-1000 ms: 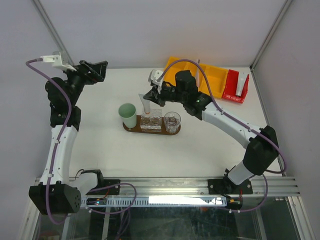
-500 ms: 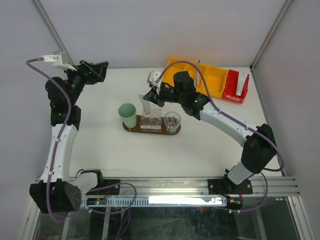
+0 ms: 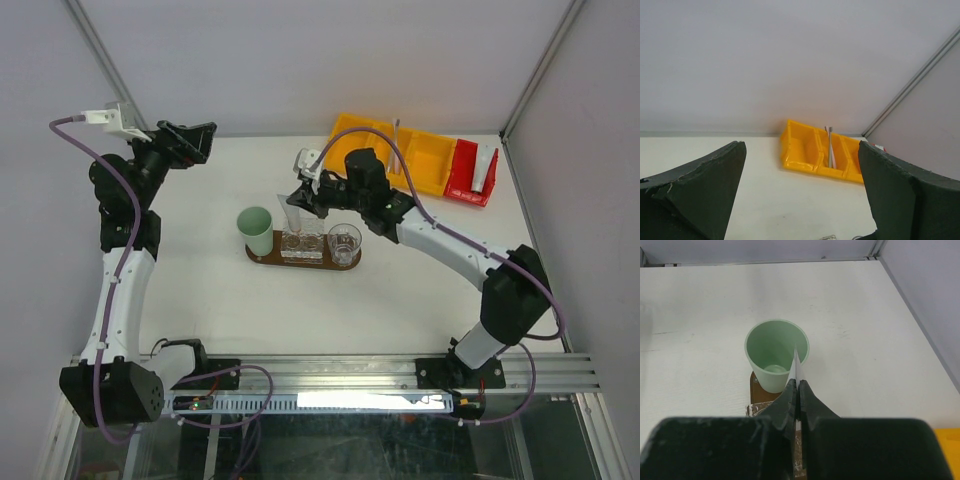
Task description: Prepare toiletry sets of a toothbrush and toothpaste on the tray
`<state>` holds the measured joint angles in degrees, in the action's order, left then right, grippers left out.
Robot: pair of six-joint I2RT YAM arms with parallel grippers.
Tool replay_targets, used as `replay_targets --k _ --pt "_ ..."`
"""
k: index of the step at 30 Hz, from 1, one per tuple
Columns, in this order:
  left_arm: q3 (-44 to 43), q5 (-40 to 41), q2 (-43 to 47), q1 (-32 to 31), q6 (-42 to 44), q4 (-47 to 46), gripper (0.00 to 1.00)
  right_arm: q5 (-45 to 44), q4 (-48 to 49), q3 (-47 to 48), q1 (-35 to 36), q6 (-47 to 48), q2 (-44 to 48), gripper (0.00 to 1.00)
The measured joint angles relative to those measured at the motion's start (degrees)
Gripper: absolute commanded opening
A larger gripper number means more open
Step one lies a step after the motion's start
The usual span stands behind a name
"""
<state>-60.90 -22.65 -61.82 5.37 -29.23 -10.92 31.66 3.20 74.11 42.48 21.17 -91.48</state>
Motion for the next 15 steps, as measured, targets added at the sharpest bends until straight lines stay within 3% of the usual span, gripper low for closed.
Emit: replay_targets --k 15 --pt "0.83 -0.5 -0.07 0.74 -1.2 -1.57 0.99 0.0 3.96 -2.03 0.0 0.0 -1.22 0.0"
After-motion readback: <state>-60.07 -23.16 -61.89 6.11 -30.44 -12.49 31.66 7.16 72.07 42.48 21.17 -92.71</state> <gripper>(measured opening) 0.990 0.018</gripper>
